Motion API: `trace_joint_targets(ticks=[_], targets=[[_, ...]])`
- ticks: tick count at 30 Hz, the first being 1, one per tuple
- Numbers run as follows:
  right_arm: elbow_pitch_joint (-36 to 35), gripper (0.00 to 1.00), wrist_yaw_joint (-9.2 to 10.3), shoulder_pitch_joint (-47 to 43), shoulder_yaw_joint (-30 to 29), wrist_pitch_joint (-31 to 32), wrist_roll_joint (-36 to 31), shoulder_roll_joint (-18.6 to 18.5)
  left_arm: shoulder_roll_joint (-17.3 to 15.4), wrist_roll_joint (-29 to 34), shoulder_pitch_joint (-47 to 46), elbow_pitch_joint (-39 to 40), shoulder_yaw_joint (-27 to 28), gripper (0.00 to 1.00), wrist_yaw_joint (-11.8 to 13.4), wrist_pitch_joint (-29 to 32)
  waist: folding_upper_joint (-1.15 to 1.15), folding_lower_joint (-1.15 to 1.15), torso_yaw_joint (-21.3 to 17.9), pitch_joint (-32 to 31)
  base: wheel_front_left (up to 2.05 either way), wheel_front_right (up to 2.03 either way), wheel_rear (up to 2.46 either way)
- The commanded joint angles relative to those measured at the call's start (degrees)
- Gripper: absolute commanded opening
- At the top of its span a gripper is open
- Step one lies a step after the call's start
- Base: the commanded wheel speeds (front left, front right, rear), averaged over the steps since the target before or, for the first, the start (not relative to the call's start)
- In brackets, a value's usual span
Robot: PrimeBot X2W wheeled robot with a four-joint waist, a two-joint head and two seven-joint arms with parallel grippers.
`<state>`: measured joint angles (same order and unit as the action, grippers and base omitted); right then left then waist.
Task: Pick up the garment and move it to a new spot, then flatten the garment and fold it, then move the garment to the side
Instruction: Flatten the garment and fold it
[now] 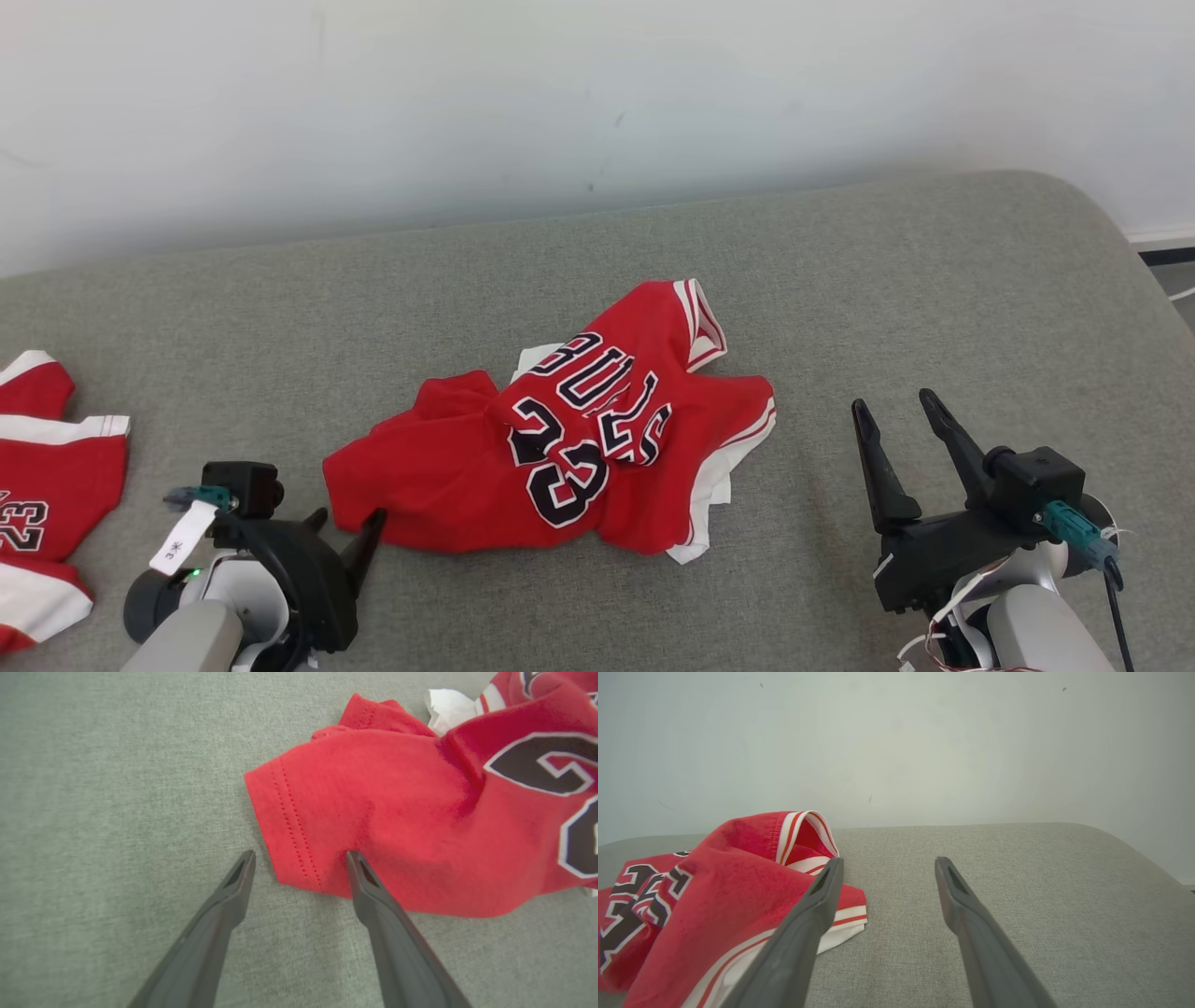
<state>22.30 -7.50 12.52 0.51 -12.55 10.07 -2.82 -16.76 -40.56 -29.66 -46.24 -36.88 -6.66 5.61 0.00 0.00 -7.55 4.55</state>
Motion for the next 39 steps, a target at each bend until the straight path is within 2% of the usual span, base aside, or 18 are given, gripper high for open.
trace_joint_targets(ticks=[1, 6, 7, 8, 9, 17, 21, 27, 33, 39], targets=[[0.14, 1.00, 0.02, 0.46, -0.08, -0.16, 0.66, -0.15, -0.24, -0.65, -0.02, -0.03, -0.09, 1.00, -0.21, 0.77, 0.00, 0.00, -0.35, 0.26, 0.00, 0.00, 0.00], [0.43, 1.00, 0.02, 0.97, 0.30, -0.44, 0.79, -0.14, -0.04, -1.28, -0.04, -0.98, -0.85, 1.00, -0.40, 1.60, 0.00, 0.00, -0.94, 0.62, 0.00, 0.00, 0.00], [0.44, 1.00, 0.02, 0.98, 0.28, -0.48, 0.71, -0.14, -0.11, -1.40, -0.16, -1.03, -1.01, 0.50, -0.45, 1.61, 0.00, 0.00, -1.00, 0.66, 0.00, 0.00, 0.00], [0.44, 1.00, 0.02, 0.98, 0.22, -0.55, 0.64, -0.14, -0.27, -1.28, -0.34, -1.04, -1.29, 0.10, -0.51, 1.51, 0.00, 0.00, -1.04, 0.71, 0.00, 0.00, 0.00], [0.46, 1.00, 0.02, 0.98, 0.19, -0.59, 0.60, -0.14, -0.41, -0.92, -0.56, -0.74, -1.64, 0.00, -0.57, 1.05, 0.00, 0.00, -1.09, 0.75, 0.00, 0.00, 0.00], [0.62, 1.00, 0.02, 0.58, -0.26, -0.69, 0.64, -0.14, -1.70, 0.65, -2.09, 2.94, -3.41, 0.00, -0.70, -0.73, 0.00, 0.00, -0.66, 0.53, 0.00, 0.00, 0.00], [0.96, 1.00, 0.02, 0.06, -0.55, -1.05, 0.87, -0.13, -1.94, 3.33, -2.58, 8.10, -5.35, 0.00, 0.78, -0.97, 0.00, 0.00, 0.06, 0.12, 0.00, 0.00, 0.00], [1.33, 1.00, 0.02, -0.03, -0.19, -1.19, 1.32, -0.14, -4.19, 5.99, -3.65, 20.14, -6.66, 0.00, 3.69, 1.66, 0.00, 0.00, 1.19, -0.54, 0.00, 0.00, 0.00], [2.01, 1.00, 0.02, 0.63, 0.74, -1.35, 1.64, -0.16, -8.11, 5.54, -4.99, 28.60, -6.23, 0.00, 4.29, 6.86, 0.00, 0.00, 0.88, -0.95, 0.00, 0.00, 0.00], [2.21, 1.00, 0.02, 0.51, 0.60, -1.64, 1.78, -0.15, -14.09, 4.81, -5.63, 36.23, -4.05, 0.00, 5.21, 10.54, 0.00, 0.00, 0.04, -0.83, 0.00, 0.00, 0.00]])
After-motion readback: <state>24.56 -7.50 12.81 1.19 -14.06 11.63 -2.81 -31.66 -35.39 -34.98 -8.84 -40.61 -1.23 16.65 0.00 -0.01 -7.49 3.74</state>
